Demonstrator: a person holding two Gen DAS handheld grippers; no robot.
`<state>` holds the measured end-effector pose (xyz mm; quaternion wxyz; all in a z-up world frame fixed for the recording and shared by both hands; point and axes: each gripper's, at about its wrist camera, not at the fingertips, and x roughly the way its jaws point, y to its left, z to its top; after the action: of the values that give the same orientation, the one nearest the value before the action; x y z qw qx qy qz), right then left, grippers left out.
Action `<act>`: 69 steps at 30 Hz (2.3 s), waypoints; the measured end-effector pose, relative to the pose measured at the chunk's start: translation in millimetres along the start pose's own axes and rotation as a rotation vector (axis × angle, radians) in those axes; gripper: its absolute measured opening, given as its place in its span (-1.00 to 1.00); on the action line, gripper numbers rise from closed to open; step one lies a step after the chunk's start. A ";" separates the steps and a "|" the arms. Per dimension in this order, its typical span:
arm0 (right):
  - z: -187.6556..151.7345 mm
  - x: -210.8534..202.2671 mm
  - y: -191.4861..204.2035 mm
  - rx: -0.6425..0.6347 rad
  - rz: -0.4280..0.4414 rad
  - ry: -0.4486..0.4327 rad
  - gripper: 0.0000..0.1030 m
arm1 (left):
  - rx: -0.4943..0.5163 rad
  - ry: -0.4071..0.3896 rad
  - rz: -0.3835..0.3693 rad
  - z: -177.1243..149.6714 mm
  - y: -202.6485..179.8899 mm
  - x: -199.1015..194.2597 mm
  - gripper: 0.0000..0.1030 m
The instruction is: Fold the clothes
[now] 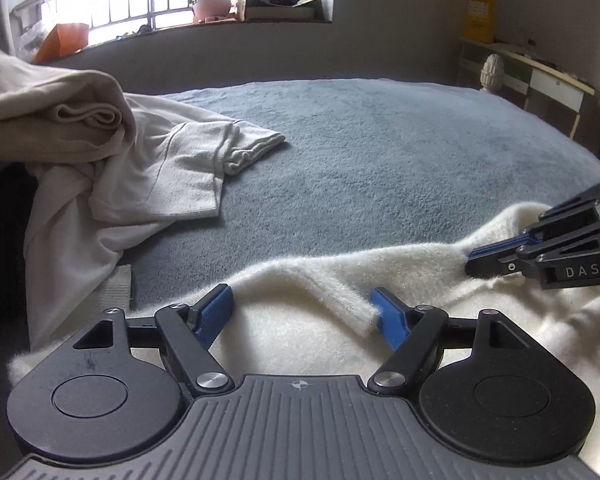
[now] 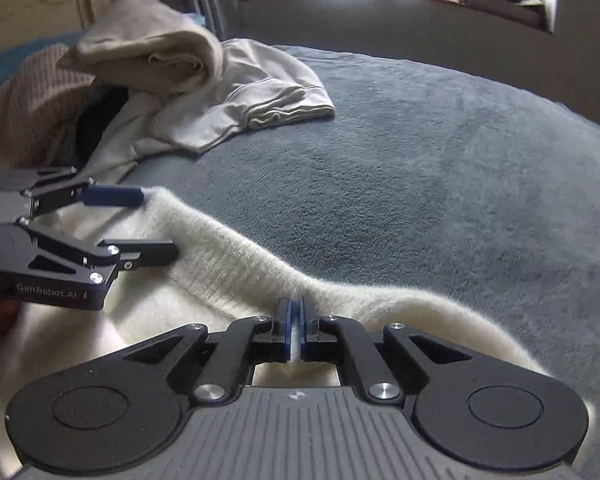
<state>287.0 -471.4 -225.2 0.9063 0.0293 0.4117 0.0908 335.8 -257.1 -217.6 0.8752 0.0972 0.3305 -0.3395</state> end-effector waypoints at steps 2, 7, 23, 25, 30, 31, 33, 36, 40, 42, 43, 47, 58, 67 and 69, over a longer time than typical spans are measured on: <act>-2.5 -0.5 0.7 -0.002 -0.002 -0.006 -0.96 | -0.052 0.004 -0.015 -0.9 7.5 -1.8 0.49; -5.0 -1.4 -5.7 0.037 0.031 -0.025 -0.96 | -0.143 0.011 -0.047 -3.4 23.7 -8.9 0.49; 24.3 -44.5 -13.2 0.246 0.008 0.070 -0.73 | 0.025 0.097 0.195 8.9 -18.7 -54.3 0.75; 19.1 -70.4 -13.4 0.262 0.009 0.053 -0.69 | 0.025 0.094 0.183 -0.2 -22.5 -78.0 0.75; -26.5 -129.8 -9.4 0.403 0.066 0.044 -0.67 | -0.045 0.087 0.151 -51.5 -34.5 -154.8 0.75; -40.3 -141.5 -6.8 0.440 0.087 0.044 -0.67 | -0.067 0.095 0.145 -63.9 -36.5 -170.0 0.76; -69.5 -161.7 1.2 0.515 0.117 0.051 -0.66 | -0.109 0.108 0.160 -90.3 -40.8 -202.2 0.75; -115.1 -189.7 13.2 0.638 0.148 0.072 -0.60 | -0.222 0.152 0.199 -128.6 -40.8 -244.5 0.77; -178.6 -219.2 25.6 0.843 0.144 0.089 -0.59 | -0.315 0.248 0.263 -169.5 -45.7 -278.7 0.77; -209.1 -233.7 32.0 0.943 0.141 0.089 -0.59 | -0.289 0.273 0.293 -178.7 -56.4 -288.8 0.77; -221.5 -240.0 36.9 0.972 0.129 0.090 -0.59 | -0.275 0.285 0.307 -183.2 -61.7 -293.8 0.77; -250.4 -249.6 69.0 0.911 0.002 0.167 -0.59 | -0.178 0.297 0.317 -190.0 -91.7 -303.9 0.78; -273.6 -247.9 150.5 0.601 -0.178 0.227 -0.59 | -0.110 0.368 0.381 -214.1 -125.5 -297.7 0.85; -273.6 -251.3 151.6 0.538 -0.195 0.227 -0.60 | -0.255 0.473 0.388 -223.0 -110.5 -307.0 0.85; -272.1 -255.3 150.5 0.510 -0.255 0.208 -0.60 | -0.240 0.502 0.377 -223.2 -115.6 -306.1 0.85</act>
<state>-103.2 -377.7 -196.2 0.8268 0.1943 0.5121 -0.1276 -23.4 -93.6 -184.2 0.8191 0.1334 0.5496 -0.0958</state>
